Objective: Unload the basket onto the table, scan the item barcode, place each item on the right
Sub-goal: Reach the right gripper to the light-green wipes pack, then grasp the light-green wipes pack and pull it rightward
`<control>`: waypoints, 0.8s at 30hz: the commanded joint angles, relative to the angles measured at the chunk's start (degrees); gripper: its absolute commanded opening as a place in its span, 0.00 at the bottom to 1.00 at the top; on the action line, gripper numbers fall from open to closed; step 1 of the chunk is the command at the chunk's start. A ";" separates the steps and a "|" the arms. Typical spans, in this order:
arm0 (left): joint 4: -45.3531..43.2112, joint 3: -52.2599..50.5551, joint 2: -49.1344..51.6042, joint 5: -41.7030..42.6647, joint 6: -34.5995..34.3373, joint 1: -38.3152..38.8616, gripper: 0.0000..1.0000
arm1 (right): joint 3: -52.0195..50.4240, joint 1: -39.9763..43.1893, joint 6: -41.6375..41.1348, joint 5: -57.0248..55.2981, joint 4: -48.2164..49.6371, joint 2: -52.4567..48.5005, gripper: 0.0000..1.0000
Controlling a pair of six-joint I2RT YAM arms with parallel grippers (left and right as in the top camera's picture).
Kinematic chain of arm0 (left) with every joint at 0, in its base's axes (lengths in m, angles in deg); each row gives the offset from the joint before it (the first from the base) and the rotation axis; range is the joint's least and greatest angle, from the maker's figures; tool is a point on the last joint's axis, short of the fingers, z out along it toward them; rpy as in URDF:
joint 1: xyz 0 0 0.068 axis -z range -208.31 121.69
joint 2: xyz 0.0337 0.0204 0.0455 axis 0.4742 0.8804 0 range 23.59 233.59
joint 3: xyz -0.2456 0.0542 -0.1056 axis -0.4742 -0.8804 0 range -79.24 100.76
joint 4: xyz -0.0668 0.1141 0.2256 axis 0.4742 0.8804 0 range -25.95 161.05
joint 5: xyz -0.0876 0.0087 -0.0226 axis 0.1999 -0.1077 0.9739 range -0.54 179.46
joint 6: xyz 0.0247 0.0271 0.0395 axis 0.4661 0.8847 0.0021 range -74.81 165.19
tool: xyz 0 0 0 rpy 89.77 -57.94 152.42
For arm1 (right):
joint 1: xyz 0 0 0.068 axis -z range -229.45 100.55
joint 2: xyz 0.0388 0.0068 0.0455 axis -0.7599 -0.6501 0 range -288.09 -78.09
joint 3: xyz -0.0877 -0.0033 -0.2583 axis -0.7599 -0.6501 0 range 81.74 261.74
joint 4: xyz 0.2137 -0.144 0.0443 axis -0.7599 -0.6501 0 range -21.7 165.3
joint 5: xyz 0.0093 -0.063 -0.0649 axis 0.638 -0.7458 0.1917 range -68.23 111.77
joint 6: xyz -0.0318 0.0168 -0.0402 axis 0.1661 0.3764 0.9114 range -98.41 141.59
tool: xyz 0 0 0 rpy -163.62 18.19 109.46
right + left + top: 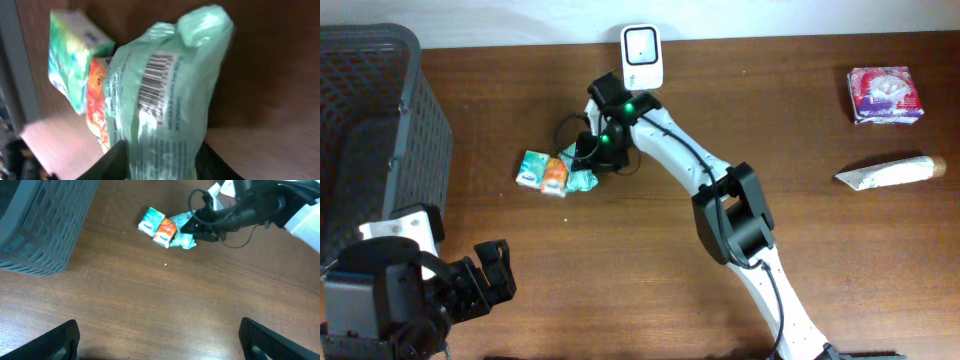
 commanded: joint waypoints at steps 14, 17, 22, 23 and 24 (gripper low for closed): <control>-0.09 0.07 -0.07 -0.63 -0.31 -0.09 0.99 | 0.02 0.20 20.41 -33.14 -18.84 11.47 0.04; -0.09 0.07 -0.07 -0.63 -0.31 -0.09 0.99 | -0.17 0.33 11.37 -56.00 -27.04 11.26 0.04; -0.11 0.07 -0.07 -0.63 -0.31 -0.09 0.99 | -10.36 1.60 -0.37 -75.08 -28.28 11.02 0.04; -0.09 0.07 -0.07 -0.63 -0.31 -0.09 0.99 | -12.31 2.12 -1.18 -75.95 -27.54 11.02 0.05; -0.09 0.07 -0.07 -0.63 -0.31 -0.09 0.99 | -16.46 3.34 -1.33 -76.32 -25.51 11.02 0.13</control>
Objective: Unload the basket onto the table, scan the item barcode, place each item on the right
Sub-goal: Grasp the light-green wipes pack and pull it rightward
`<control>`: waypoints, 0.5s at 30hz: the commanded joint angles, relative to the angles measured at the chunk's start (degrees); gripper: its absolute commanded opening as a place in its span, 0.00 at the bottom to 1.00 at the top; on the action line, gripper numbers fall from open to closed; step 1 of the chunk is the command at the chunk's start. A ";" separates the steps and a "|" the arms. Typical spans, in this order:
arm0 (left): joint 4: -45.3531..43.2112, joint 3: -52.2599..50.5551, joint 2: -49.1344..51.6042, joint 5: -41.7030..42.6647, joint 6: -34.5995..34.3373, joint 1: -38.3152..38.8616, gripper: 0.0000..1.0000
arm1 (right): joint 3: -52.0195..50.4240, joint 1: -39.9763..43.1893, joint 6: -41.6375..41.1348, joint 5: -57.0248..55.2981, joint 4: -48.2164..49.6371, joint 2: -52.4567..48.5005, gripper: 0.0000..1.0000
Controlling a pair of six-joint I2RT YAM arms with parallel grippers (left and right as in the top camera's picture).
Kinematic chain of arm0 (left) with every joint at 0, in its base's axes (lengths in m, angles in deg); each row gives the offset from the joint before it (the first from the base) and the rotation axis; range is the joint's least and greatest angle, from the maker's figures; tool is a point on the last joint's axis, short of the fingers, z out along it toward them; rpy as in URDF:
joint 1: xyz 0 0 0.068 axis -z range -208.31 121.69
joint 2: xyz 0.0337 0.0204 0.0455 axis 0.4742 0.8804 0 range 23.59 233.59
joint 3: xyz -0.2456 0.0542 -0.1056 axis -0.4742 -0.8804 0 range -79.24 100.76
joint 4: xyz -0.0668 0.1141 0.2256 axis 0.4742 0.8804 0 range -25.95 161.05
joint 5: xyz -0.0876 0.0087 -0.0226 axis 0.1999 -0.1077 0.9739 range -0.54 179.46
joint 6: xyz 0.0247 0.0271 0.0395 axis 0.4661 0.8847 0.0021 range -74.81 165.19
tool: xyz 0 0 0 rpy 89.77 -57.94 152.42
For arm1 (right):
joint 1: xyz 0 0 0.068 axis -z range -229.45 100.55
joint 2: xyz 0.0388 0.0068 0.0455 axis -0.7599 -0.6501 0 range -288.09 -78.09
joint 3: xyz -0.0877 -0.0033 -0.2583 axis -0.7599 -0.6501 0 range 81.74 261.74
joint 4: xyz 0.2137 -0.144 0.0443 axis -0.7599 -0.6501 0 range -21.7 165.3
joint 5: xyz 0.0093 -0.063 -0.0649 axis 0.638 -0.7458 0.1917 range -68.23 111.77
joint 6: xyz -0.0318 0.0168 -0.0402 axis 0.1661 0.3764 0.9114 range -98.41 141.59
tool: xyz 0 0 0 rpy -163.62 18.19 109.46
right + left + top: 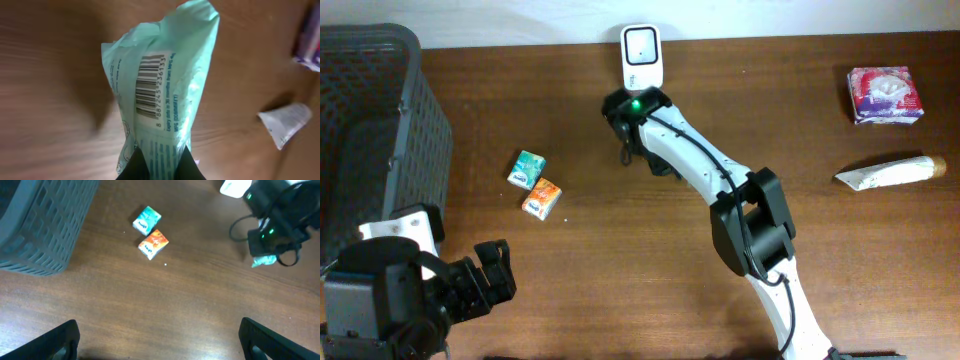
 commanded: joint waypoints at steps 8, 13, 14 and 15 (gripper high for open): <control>-0.09 0.07 -0.07 -0.63 -0.31 -0.09 0.99 | -6.86 -1.33 -4.28 -0.44 0.59 0.76 0.49; -0.09 0.07 -0.07 -0.63 -0.31 -0.09 0.99 | -4.98 -7.93 -4.28 -0.33 1.33 0.76 0.37; -0.09 0.07 -0.07 -0.63 -0.31 -0.09 0.99 | -4.98 -8.33 -4.28 -0.48 1.60 0.76 0.36; -0.09 0.07 -0.07 -0.63 -0.31 -0.09 0.99 | -4.92 -8.68 -4.28 -1.42 1.57 0.76 0.36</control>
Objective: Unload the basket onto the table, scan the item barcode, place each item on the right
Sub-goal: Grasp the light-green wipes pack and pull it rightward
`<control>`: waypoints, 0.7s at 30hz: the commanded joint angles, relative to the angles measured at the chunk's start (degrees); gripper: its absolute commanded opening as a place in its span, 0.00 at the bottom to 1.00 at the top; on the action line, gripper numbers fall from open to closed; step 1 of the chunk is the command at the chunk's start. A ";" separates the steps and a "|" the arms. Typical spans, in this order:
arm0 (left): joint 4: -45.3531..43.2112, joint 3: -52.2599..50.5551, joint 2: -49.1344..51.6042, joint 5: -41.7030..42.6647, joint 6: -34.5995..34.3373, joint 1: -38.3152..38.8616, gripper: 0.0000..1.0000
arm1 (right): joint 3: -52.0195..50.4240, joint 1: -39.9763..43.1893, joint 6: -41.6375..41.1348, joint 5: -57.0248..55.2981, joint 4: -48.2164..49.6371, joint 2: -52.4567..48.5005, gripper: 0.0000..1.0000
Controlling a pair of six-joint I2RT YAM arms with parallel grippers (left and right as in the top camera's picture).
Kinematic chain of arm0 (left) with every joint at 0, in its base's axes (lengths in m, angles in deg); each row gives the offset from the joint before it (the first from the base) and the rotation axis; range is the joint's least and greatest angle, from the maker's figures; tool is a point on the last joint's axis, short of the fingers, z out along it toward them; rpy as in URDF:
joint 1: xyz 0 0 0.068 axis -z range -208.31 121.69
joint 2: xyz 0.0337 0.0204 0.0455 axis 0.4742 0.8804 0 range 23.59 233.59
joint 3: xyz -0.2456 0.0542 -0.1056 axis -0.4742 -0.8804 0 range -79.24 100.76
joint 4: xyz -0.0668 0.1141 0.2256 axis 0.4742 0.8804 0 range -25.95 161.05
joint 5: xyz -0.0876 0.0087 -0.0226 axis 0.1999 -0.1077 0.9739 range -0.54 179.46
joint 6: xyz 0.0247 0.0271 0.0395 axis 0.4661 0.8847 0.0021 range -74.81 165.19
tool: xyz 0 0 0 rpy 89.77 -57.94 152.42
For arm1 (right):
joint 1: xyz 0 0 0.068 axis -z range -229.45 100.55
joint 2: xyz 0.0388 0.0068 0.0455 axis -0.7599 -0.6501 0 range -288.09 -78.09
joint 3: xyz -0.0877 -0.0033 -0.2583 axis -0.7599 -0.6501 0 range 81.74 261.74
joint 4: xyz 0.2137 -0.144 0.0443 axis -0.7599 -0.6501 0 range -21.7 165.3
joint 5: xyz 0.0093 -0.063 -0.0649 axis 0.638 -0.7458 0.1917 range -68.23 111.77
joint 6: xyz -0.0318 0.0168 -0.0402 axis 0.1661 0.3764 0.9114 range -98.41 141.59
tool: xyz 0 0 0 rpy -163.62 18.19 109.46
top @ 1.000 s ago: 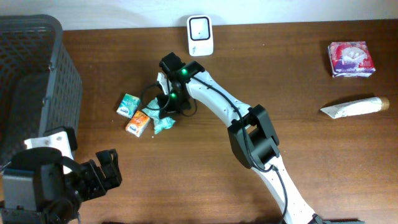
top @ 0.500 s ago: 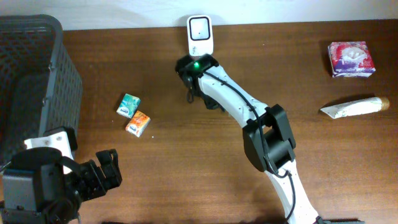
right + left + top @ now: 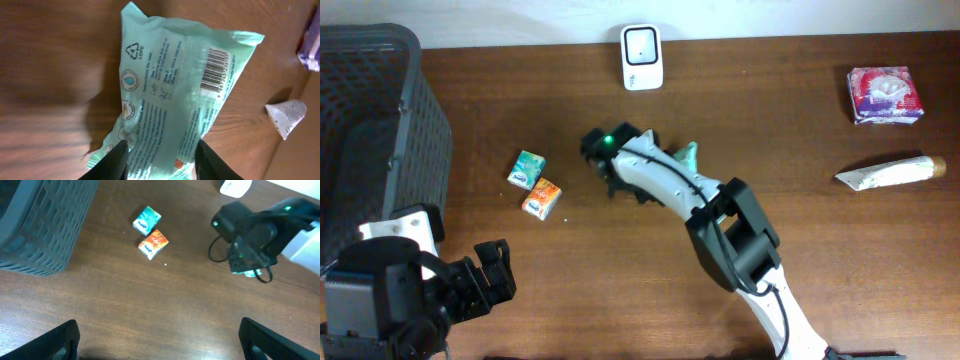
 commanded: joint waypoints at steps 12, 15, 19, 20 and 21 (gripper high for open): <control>-0.09 0.07 -0.07 -0.63 -0.31 -0.09 0.99 | 3.61 9.42 4.61 6.86 -3.87 0.76 0.39; -0.09 0.07 -0.07 -0.63 -0.31 -0.09 0.99 | 5.03 8.20 5.84 6.58 -5.38 1.03 0.40; -0.09 0.07 -0.07 -0.63 -0.31 -0.09 0.99 | 10.88 5.40 5.81 5.68 -8.66 1.11 0.49; -0.09 0.07 -0.07 -0.63 -0.31 -0.09 0.99 | 12.04 4.37 5.81 6.14 -8.81 1.11 0.55; -0.09 0.07 -0.07 -0.63 -0.31 -0.09 0.99 | 12.26 3.50 5.81 6.97 -8.50 1.11 0.56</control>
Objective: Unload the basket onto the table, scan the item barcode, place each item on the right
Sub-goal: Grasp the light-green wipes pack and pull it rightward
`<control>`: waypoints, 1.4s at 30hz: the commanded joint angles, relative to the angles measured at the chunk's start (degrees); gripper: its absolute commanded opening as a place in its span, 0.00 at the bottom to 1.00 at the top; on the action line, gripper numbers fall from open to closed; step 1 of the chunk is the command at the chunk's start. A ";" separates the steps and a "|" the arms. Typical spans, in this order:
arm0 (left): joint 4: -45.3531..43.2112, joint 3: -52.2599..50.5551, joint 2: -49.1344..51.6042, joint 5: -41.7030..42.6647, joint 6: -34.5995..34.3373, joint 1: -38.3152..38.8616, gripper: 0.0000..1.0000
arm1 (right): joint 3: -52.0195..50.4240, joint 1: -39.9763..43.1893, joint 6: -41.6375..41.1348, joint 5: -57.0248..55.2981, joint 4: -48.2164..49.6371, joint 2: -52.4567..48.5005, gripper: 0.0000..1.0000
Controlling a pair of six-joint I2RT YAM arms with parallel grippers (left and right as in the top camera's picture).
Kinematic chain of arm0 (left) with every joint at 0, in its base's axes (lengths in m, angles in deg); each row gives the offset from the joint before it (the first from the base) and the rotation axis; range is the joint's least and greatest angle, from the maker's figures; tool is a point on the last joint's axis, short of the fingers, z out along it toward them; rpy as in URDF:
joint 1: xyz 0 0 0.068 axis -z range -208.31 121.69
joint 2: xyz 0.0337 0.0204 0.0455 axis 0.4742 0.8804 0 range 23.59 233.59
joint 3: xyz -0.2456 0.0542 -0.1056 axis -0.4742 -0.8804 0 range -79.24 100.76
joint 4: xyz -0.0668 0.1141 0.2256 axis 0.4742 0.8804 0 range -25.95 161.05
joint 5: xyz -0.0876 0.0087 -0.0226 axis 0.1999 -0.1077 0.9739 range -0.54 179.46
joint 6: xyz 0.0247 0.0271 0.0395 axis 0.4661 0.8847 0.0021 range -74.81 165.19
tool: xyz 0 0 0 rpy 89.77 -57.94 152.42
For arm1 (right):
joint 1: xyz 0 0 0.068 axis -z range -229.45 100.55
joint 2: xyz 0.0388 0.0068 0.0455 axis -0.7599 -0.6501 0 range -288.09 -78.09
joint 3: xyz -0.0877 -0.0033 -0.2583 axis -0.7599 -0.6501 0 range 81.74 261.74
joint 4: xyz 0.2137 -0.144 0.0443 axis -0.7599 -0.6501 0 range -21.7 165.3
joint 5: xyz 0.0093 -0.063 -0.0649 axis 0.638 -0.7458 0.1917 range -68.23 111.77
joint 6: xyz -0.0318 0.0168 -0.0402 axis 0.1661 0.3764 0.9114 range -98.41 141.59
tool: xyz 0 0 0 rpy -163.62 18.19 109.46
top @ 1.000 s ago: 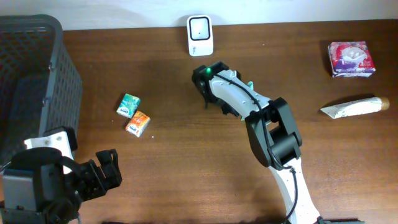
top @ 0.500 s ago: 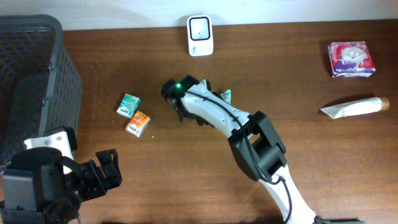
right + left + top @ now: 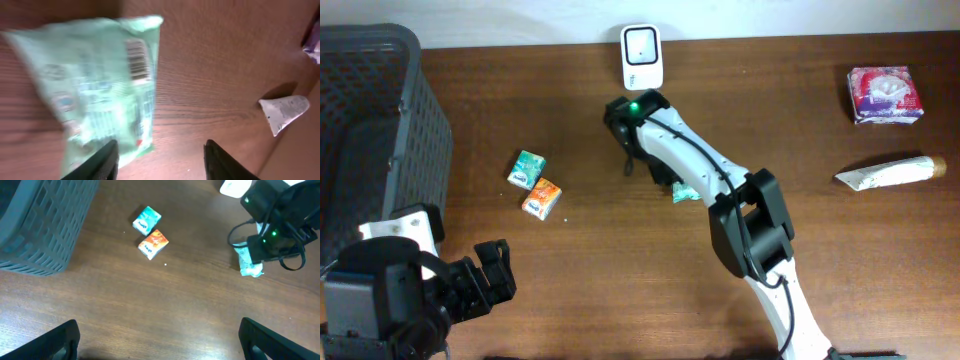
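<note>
The pale green packet [image 3: 683,190] lies flat on the wooden table, just right of my right arm; its barcode [image 3: 136,60] faces up. It shows blurred in the right wrist view as the packet [image 3: 100,85], up and left of the jaws. My right gripper [image 3: 162,160] is open, with bare table between its fingers; from overhead the right gripper [image 3: 658,172] hangs below the white scanner [image 3: 641,43]. My left gripper [image 3: 160,340] is open and holds nothing, at the front left as the left gripper [image 3: 490,275]. From there the packet [image 3: 248,262] is seen far right.
Two small boxes, teal [image 3: 527,168] and orange [image 3: 542,199], lie left of middle. A dark basket [image 3: 380,120] fills the left edge. A purple pack [image 3: 885,94] and a white tube [image 3: 890,172] lie at the far right.
My right wrist has shifted from left of middle back to just below the scanner. The packet, then between the wide jaws, now lies on the table off to their left.
My right gripper was shut on the green packet beside the two small boxes. Then it held the packet below the scanner, barcode showing. Then its jaws stood wide around the packet at mid table. Now the packet lies free. My left arm stayed put.
</note>
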 commanded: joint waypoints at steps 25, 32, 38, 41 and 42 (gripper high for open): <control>-0.09 0.07 -0.07 -0.63 -0.31 -0.09 0.99 | -9.46 0.37 -0.50 -3.43 10.51 1.84 0.04; -0.09 0.07 -0.07 -0.63 -0.31 -0.09 0.99 | 5.88 12.72 11.96 35.56 6.64 1.88 0.04; -0.09 0.07 -0.07 -0.63 -0.31 -0.09 0.99 | 4.26 18.93 14.99 42.88 3.48 1.81 0.11; -0.09 0.07 -0.07 -0.63 -0.31 -0.09 0.99 | 4.26 15.10 14.10 38.49 3.74 1.81 0.26; -0.09 0.07 -0.07 -0.63 -0.31 -0.09 0.99 | 4.24 13.22 11.52 33.73 3.69 1.79 0.28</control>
